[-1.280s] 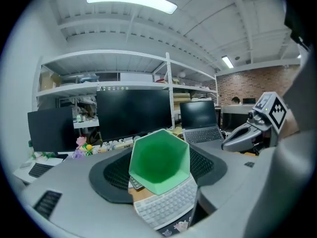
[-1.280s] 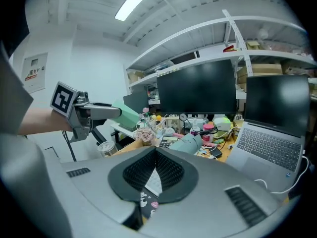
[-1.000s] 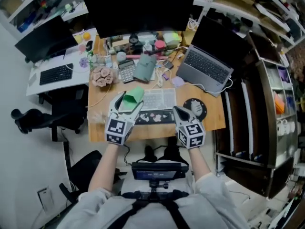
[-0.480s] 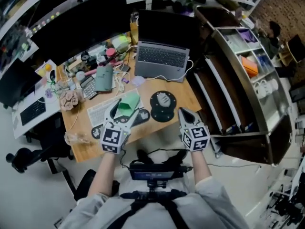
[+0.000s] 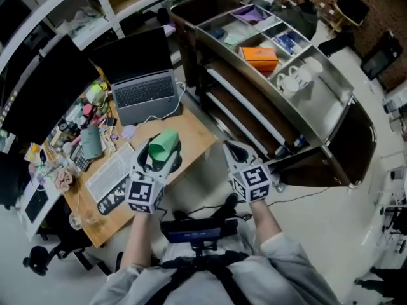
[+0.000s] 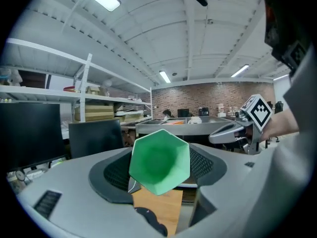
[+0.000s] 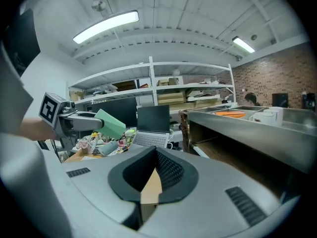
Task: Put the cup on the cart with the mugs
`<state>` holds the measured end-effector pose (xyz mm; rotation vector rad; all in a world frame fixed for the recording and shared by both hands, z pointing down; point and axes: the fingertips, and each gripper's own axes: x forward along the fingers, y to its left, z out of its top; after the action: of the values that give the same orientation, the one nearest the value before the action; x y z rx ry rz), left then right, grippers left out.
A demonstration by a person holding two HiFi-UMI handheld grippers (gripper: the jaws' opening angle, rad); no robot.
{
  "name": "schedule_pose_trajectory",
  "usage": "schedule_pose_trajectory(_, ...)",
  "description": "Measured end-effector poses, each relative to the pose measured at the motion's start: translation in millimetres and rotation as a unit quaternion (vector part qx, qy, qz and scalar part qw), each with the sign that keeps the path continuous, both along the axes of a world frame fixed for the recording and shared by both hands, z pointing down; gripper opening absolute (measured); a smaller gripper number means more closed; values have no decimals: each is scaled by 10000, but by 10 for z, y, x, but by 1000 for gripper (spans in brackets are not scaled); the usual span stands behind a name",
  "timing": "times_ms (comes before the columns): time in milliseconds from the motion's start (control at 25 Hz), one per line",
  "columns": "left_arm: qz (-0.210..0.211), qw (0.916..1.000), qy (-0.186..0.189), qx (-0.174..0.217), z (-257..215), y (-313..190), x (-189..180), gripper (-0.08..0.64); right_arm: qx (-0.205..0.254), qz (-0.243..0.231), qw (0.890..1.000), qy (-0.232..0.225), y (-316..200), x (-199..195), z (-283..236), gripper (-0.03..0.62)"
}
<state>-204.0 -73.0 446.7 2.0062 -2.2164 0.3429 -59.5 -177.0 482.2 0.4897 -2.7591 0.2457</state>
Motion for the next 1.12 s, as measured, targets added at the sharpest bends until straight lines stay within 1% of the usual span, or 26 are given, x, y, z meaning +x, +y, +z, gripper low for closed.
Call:
schedule_pose_trajectory(120, 404, 9991, -80, 111, -126, -468, 429, 333, 85, 194, 9997, -89, -321, 401, -111, 8)
schedule_pose_trajectory(240, 879, 9957, -176, 220, -277, -958, 862, 334, 136, 440, 9987, -197, -613, 768, -278, 8)
schedule_pose_trajectory(360, 1296, 9912, -197, 165, -443, -1424, 1308, 334, 206, 719, 9969, -260, -894, 1120, -424, 8)
schedule_pose_trajectory(520, 1950, 9800, -358, 200, -613, -1974, 1845, 334, 301, 1070, 9933, -320, -1208, 1587, -623, 8)
schedule_pose_trajectory(640, 2455, 9681, -470, 177, -751, -2365, 2215, 334, 430, 1404, 9884, -397, -1472, 1920, -752, 8)
schedule_pose_trajectory(720, 2855, 9564, -605, 142, -818, -2604, 2444, 334, 455, 1691, 9837, -400, -1631, 2124, -831, 8)
schedule_pose_trajectory(840, 3466, 9341, -851, 75, -917, -2967, 2759, 333, 558, 2096, 9755, -374, -1874, 2377, -914, 8)
schedule_pose_trajectory(960, 3940, 9133, -1026, 63, -1076, -3352, 3039, 334, 722, 2485, 9656, -266, -2155, 2561, -959, 8)
schedule_pose_trajectory(1040, 4308, 8943, -1207, -94, -1093, -3527, 3246, 334, 692, 2698, 9602, -229, -2260, 2692, -940, 8)
schedule_pose_trajectory(1120, 4682, 8706, -1490, -258, -1111, -3742, 3486, 334, 664, 2907, 9543, -189, -2394, 2844, -940, 8)
